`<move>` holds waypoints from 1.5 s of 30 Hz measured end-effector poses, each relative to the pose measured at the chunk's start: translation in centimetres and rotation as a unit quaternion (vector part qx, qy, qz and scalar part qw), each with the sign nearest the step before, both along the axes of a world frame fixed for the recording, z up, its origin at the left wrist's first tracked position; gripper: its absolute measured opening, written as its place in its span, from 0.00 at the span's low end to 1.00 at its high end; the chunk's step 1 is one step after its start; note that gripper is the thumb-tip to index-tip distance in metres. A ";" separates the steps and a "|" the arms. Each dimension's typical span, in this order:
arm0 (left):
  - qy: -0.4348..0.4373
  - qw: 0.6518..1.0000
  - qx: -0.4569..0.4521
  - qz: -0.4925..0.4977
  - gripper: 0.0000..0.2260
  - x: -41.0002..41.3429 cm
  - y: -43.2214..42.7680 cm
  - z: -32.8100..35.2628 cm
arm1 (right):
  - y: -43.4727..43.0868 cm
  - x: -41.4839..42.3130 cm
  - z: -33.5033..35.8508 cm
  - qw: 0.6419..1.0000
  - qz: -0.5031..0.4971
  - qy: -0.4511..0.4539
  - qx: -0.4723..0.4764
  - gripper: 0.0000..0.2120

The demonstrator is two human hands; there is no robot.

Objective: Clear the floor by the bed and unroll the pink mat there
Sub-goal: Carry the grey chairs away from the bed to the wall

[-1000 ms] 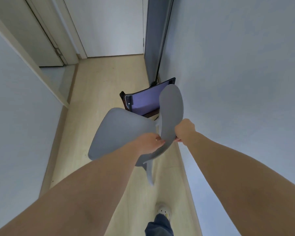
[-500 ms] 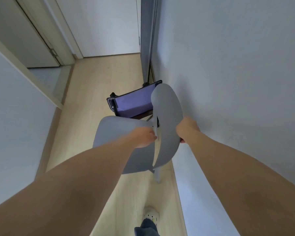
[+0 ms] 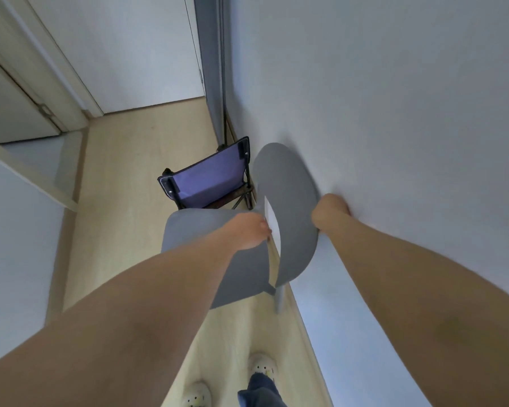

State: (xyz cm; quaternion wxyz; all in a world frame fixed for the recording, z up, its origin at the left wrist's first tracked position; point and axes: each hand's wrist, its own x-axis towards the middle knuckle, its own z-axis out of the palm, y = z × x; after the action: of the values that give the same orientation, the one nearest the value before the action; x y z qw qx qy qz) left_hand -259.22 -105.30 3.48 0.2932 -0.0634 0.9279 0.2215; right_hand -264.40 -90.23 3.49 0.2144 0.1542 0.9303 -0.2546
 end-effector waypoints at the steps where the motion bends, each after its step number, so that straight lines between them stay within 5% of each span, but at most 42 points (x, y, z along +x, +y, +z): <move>1: 0.003 1.000 -0.002 -0.011 0.16 0.1 0.0 0.2 | -0.2 0.7 0.6 1.000 -0.006 0.021 0.005 0.16; 8: 0.074 0.989 -0.025 -0.122 0.05 1.9 0.2 2.7 | -1.5 7.2 1.7 1.000 -0.022 0.012 -0.016 0.13; 12: 0.104 0.978 0.010 -0.181 0.13 4.9 -0.6 4.1 | -2.5 11.8 2.8 0.996 -0.077 0.042 -0.015 0.11; 18: 0.119 0.955 0.036 -0.270 0.06 12.1 -2.3 5.8 | -4.5 21.6 4.0 0.985 -0.160 0.067 -0.015 0.11; 24: 0.140 0.919 0.061 -0.363 0.13 21.5 -0.3 8.2 | -4.0 33.5 6.7 0.957 -0.276 0.088 -0.017 0.12; 35: 0.163 0.829 0.123 -0.521 0.13 46.7 7.9 10.8 | 0.8 62.9 8.7 0.875 -0.465 0.138 -0.002 0.08; 45: 0.107 0.727 0.156 -0.660 0.14 74.0 13.0 10.4 | 1.6 93.3 9.1 0.770 -0.625 0.127 -0.003 0.16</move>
State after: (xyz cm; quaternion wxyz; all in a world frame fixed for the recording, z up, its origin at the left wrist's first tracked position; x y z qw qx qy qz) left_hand -185.20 -92.29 13.85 0.2696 0.6362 0.7129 0.1192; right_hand -171.06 -88.61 12.60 -0.1115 0.6672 0.6469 -0.3520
